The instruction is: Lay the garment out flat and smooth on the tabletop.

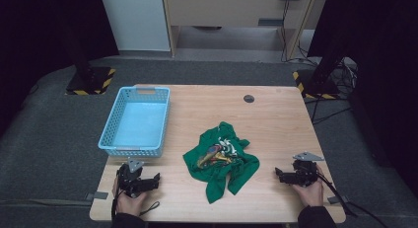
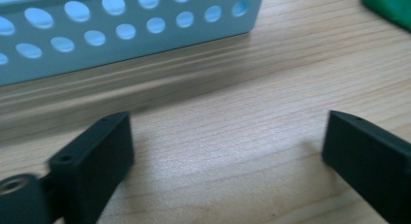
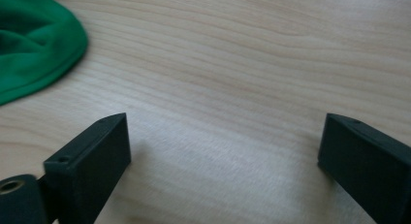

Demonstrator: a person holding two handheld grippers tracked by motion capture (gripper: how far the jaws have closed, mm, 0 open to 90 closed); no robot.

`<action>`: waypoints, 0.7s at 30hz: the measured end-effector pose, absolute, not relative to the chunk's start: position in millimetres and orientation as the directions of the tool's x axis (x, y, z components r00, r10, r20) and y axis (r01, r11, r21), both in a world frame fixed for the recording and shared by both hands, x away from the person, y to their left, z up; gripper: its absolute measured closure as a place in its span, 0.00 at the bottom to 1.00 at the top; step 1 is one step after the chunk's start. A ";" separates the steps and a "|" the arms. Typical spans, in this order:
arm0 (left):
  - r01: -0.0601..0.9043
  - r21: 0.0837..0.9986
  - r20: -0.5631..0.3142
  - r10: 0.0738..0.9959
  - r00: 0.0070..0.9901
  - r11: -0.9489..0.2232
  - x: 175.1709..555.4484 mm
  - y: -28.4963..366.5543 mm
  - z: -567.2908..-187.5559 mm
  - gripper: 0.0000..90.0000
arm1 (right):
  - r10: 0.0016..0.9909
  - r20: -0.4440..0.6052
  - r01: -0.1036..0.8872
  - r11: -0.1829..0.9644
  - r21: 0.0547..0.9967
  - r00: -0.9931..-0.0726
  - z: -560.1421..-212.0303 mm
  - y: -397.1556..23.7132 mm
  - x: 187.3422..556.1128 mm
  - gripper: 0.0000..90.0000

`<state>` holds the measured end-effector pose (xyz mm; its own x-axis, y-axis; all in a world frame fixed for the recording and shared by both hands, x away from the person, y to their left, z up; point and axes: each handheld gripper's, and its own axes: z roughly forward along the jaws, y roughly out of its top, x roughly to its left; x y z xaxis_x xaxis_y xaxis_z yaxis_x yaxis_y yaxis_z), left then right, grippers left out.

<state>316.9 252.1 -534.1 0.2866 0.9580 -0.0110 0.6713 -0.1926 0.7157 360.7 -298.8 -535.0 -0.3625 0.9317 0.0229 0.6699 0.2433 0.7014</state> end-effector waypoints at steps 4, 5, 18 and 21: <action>0.641 0.755 -0.070 0.955 0.290 -0.139 307.5 250.2 -530.6 0.17 | 0.919 0.067 0.628 0.211 0.749 -0.389 -523.3 -302.3 348.5 0.07; 0.630 0.763 -0.063 0.953 0.296 -0.146 305.4 248.1 -528.7 0.18 | 0.918 0.065 0.613 0.206 0.763 -0.390 -520.1 -302.2 345.9 0.07; 0.591 0.788 -0.051 0.939 0.341 -0.172 297.4 228.3 -508.9 0.19 | 0.886 0.011 0.586 0.298 0.753 -0.464 -500.1 -286.7 337.9 0.10; 0.588 0.791 -0.058 0.936 0.346 -0.168 297.1 227.2 -505.5 0.20 | 0.884 0.016 0.581 0.294 0.759 -0.468 -495.3 -287.5 337.9 0.10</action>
<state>297.1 227.2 -505.5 0.3464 0.9363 -0.0580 0.5878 -0.1685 0.7913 337.9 -287.5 -495.3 -0.4680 0.8836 0.0156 0.5806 0.2942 0.7592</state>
